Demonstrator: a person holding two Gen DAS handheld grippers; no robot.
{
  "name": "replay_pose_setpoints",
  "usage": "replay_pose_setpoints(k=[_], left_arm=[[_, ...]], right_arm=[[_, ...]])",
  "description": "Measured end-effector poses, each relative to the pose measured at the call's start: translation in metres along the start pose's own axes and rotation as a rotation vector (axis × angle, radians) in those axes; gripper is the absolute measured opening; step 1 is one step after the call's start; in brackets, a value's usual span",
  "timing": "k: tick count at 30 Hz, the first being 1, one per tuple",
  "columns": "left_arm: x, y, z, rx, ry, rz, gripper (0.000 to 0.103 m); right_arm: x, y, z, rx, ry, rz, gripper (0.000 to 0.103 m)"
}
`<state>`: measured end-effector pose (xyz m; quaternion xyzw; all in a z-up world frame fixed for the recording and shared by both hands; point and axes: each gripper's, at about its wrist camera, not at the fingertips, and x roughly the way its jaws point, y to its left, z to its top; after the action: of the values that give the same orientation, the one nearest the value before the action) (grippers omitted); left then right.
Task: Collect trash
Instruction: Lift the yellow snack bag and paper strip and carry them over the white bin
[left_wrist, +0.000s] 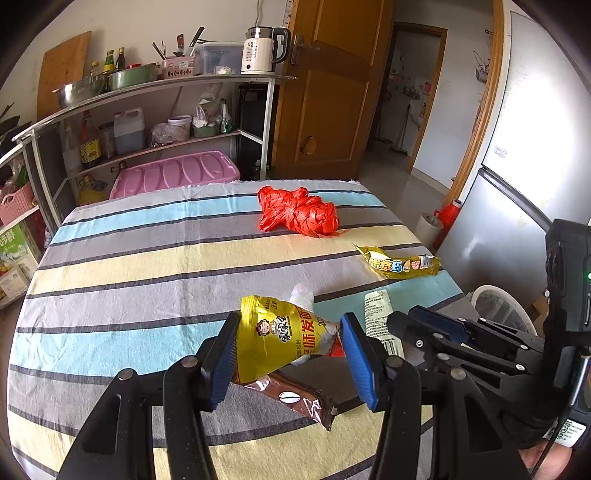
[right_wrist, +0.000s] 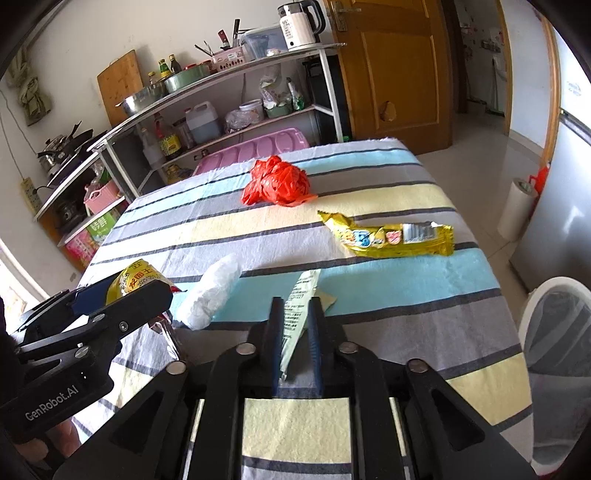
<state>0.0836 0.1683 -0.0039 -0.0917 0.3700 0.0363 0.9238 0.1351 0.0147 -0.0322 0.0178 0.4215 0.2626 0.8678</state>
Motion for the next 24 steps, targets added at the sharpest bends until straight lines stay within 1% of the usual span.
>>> replay_pose_setpoints(k=[1,4,10,13,15,17,20,24], left_arm=[[0.000,0.002,-0.001,-0.002,0.001,0.003,0.054],[0.003,0.008,-0.003,-0.013,0.009,0.010,0.054],[0.009,0.016,-0.007,-0.025,0.019,0.013,0.054],[0.012,0.019,-0.008,-0.035,0.025,0.015,0.054],[0.014,0.020,-0.009,-0.035,0.026,0.018,0.054],[0.016,0.021,-0.008,-0.038,0.030,0.016,0.054],[0.017,0.021,-0.008,-0.040,0.032,0.015,0.054],[0.017,0.021,-0.008,-0.040,0.034,0.020,0.054]], right_arm=[[0.004,0.001,-0.001,-0.001,0.008,-0.007,0.043],[0.016,0.009,-0.002,-0.014,0.041,-0.010,0.043],[0.029,0.017,-0.006,-0.047,0.064,-0.070,0.043],[0.031,0.021,-0.006,-0.074,0.061,-0.094,0.043],[0.032,0.022,-0.006,-0.086,0.061,-0.108,0.040],[0.033,0.022,-0.007,-0.093,0.061,-0.118,0.031],[0.033,0.024,-0.007,-0.102,0.060,-0.124,0.027],[0.032,0.024,-0.007,-0.107,0.055,-0.128,0.026]])
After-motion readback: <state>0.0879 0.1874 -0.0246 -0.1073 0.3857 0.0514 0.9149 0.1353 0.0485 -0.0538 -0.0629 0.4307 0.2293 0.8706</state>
